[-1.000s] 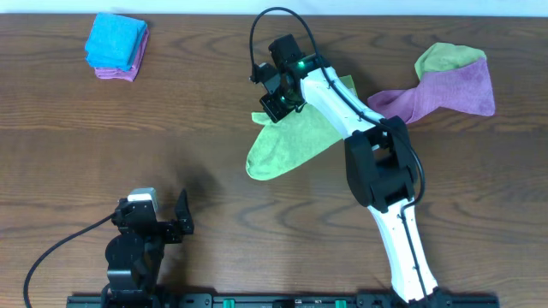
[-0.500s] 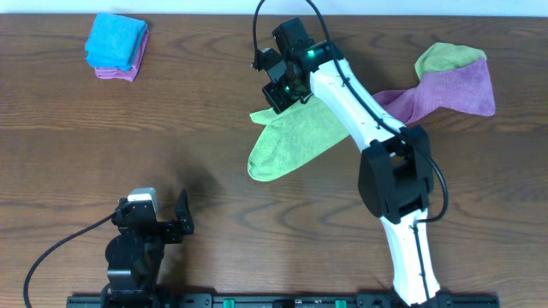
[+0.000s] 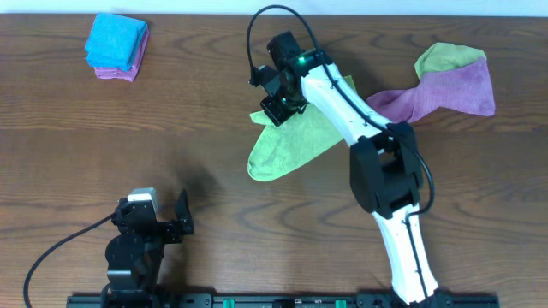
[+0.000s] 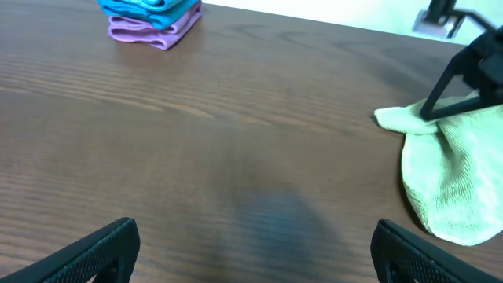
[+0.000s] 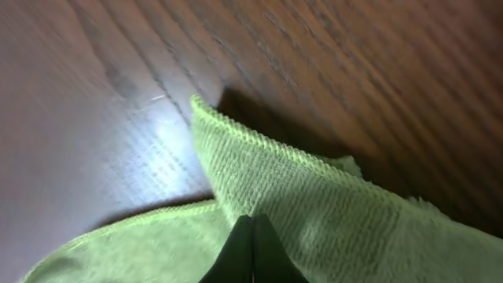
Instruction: Fold the cloth
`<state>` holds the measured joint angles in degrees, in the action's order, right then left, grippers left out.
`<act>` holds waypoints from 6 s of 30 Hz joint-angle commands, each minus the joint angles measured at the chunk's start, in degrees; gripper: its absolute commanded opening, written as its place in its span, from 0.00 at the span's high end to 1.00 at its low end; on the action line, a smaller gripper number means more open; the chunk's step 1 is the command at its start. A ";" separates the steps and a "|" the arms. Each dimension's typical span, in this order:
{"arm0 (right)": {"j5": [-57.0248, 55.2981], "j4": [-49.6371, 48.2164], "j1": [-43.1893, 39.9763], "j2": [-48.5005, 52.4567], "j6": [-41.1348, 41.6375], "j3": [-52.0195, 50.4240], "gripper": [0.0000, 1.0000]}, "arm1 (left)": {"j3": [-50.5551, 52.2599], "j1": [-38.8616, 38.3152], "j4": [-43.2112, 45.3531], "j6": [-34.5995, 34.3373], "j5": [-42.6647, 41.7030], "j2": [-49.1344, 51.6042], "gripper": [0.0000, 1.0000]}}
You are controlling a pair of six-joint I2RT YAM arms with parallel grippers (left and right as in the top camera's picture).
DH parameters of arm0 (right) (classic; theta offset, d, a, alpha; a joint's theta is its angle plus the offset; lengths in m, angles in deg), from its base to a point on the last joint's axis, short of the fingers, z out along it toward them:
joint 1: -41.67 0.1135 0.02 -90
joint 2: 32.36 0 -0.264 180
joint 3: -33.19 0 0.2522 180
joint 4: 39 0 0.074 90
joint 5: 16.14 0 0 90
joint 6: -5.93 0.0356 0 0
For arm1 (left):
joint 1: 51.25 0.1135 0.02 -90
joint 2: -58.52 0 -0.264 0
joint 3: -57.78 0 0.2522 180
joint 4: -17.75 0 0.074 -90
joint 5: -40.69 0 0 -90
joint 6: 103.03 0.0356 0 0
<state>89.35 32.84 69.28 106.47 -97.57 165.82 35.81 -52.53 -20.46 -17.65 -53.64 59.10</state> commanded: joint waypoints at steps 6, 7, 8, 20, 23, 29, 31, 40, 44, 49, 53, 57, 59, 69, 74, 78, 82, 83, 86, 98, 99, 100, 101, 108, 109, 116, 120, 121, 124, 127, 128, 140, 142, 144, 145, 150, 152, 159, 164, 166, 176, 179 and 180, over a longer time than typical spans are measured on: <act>0.37 -3.87 0.48 6.25 -0.68 0.15 0.99 | 1.07 0.13 -0.26 0.37 -0.15 -0.33 0.05; 0.35 -4.83 0.48 6.88 -0.13 0.15 0.99 | 1.07 0.13 -0.28 0.37 -0.17 -0.33 0.05; 0.15 -6.03 0.46 7.54 0.76 0.15 0.99 | 1.07 0.13 -0.28 0.37 -0.17 -0.33 0.05; -8.50 -30.01 -2.32 10.80 12.15 0.15 0.99 | 1.07 0.13 -0.26 0.37 -0.15 -0.33 0.05; -7.43 -31.61 -4.81 10.38 17.05 0.72 0.99 | 1.07 0.13 -0.26 0.37 -0.17 -0.33 0.04; -5.46 -31.80 -6.36 3.72 14.93 4.48 0.95 | 1.07 0.13 -0.26 0.37 -0.17 -0.33 0.04; -9.81 -31.69 -6.45 1.38 13.92 5.57 0.95 | 1.07 0.13 -0.26 0.37 -0.17 -0.33 0.05; -19.04 -15.39 -6.54 -10.88 6.40 6.05 0.99 | 1.07 0.13 -0.26 0.37 -0.17 -0.33 0.05; -22.08 2.75 -9.27 -12.68 5.64 5.53 0.99 | 1.07 0.13 -0.26 0.37 -0.17 -0.33 0.05; -15.63 3.04 -15.69 -12.59 6.36 -2.49 0.98 | 1.07 0.13 -0.26 0.37 -0.17 -0.33 0.05; -13.94 -1.84 -16.98 -12.48 4.79 -10.25 0.99 | 1.07 0.13 -0.26 0.37 -0.17 -0.33 0.05; -13.51 -6.32 -17.20 -12.48 4.79 -17.27 0.99 | 1.07 0.13 -0.26 0.37 -0.15 -0.33 0.05; -13.49 -8.81 -17.20 -12.48 4.15 -19.58 0.99 | 1.07 0.13 -0.26 0.37 -0.17 -0.33 0.05; -13.51 -18.03 -17.79 -12.04 3.54 -28.57 0.99 | 1.07 0.13 -0.26 0.37 -0.17 -0.33 0.05; -13.38 -19.23 -17.70 -12.04 3.58 -31.76 0.99 | 1.07 0.13 -0.28 0.37 -0.17 -0.33 0.05; -7.80 -15.17 -16.26 -12.04 4.44 -31.87 0.99 | 1.07 0.13 -0.26 0.37 -0.17 -0.33 0.05; -2.23 -11.96 -11.45 -12.04 6.16 -31.87 0.99 | 1.07 0.13 -0.26 0.37 -0.15 -0.33 0.04; -1.79 -11.72 -9.92 -12.07 6.19 -31.82 0.99 | 1.07 0.13 -0.28 0.37 -0.15 -0.33 0.05; -0.98 -10.36 -3.56 -12.07 6.62 -30.71 0.99 | 1.07 0.13 -0.28 0.37 -0.15 -0.33 0.05; -7.08 -7.19 3.98 -12.07 7.26 -25.38 0.99 | 1.07 0.13 -0.28 0.37 -0.15 -0.33 0.05; -8.24 -6.82 2.49 -12.07 7.23 -25.64 0.99 | 1.07 0.13 -0.26 0.37 -0.17 -0.33 0.05; -8.76 -6.58 0.74 -12.07 7.23 -25.92 0.99 | 1.07 0.13 -0.28 0.37 -0.17 -0.33 0.05; -8.87 -6.29 -0.68 -12.07 7.23 -26.01 0.99 | 1.07 0.13 -0.26 0.37 -0.15 -0.33 0.05; -7.26 -5.77 -7.98 -12.07 7.21 -26.71 0.99 | 1.07 0.13 -0.26 0.37 -0.17 -0.33 0.05; -6.08 -5.25 -8.09 -12.41 7.21 -26.62 0.99 | 1.07 0.13 -0.26 0.37 -0.17 -0.33 0.05; -4.83 -0.66 -7.91 -19.52 7.23 -26.62 0.99 | 1.07 0.13 -0.26 0.37 -0.15 -0.33 0.05; -1.07 4.66 -7.96 -25.05 7.21 -26.80 0.98 | 1.07 0.13 -0.26 0.37 -0.17 -0.33 0.05; -1.05 6.14 -7.93 -26.21 7.23 -27.02 0.98 | 1.07 0.13 -0.28 0.37 -0.17 -0.33 0.05; 0.35 7.61 -7.93 -30.25 8.90 -30.14 0.86 | 1.07 0.13 -0.26 0.37 -0.15 -0.33 0.05; 1.05 3.39 -8.24 -35.98 10.10 -37.68 0.74 | 1.07 0.13 -0.26 0.37 -0.15 -0.33 0.05; 1.18 0.94 -8.52 -37.79 11.15 -40.94 0.71 | 1.07 0.13 -0.26 0.37 -0.17 -0.33 0.05; 7.13 -19.89 -10.88 -40.94 18.40 -65.00 0.54 | 1.07 0.13 -0.26 0.37 -0.17 -0.33 0.05; 7.52 -21.29 -10.88 -40.17 18.82 -66.14 0.55 | 1.07 0.13 -0.26 0.37 -0.17 -0.33 0.05; 7.50 -21.70 -10.88 -39.28 18.99 -66.53 0.55 | 1.07 0.13 -0.28 0.37 -0.17 -0.33 0.05; 7.48 -21.97 -10.88 -38.69 19.06 -66.53 0.55 | 1.07 0.13 -0.28 0.37 -0.17 -0.33 0.05; 8.00 -24.24 -10.88 -35.71 19.30 -66.53 0.54 | 1.07 0.13 -0.28 0.37 -0.15 -0.33 0.05; 8.11 -25.27 -10.88 -34.82 19.96 -66.53 0.56 | 1.07 0.13 -0.28 0.37 -0.17 -0.33 0.05; 4.92 -27.98 -11.28 -34.60 21.86 -66.42 0.62 | 1.07 0.13 -0.26 0.37 -0.15 -0.33 0.05; 3.69 -28.55 -11.47 -34.56 23.17 -66.40 0.99 | 1.07 0.13 -0.26 0.37 -0.17 -0.33 0.05; 3.58 -28.61 -11.47 -34.56 23.34 -66.07 0.99 | 1.07 0.13 -0.28 0.37 -0.17 -0.33 0.05; -14.49 -7.06 -14.56 -35.85 11.61 -20.31 0.99 | 1.07 0.13 -0.26 0.37 -0.17 -0.33 0.05; -14.78 -6.14 -15.65 -35.85 9.44 -8.72 0.99 | 1.07 0.13 -0.26 0.37 -0.17 -0.33 0.05; -13.77 -6.34 -15.61 -35.85 8.87 -5.86 0.99 | 1.07 0.13 -0.26 0.37 -0.17 -0.33 0.05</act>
<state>78.40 26.05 54.29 71.61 -84.50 154.14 35.81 -52.53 -20.37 -17.65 -53.62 59.10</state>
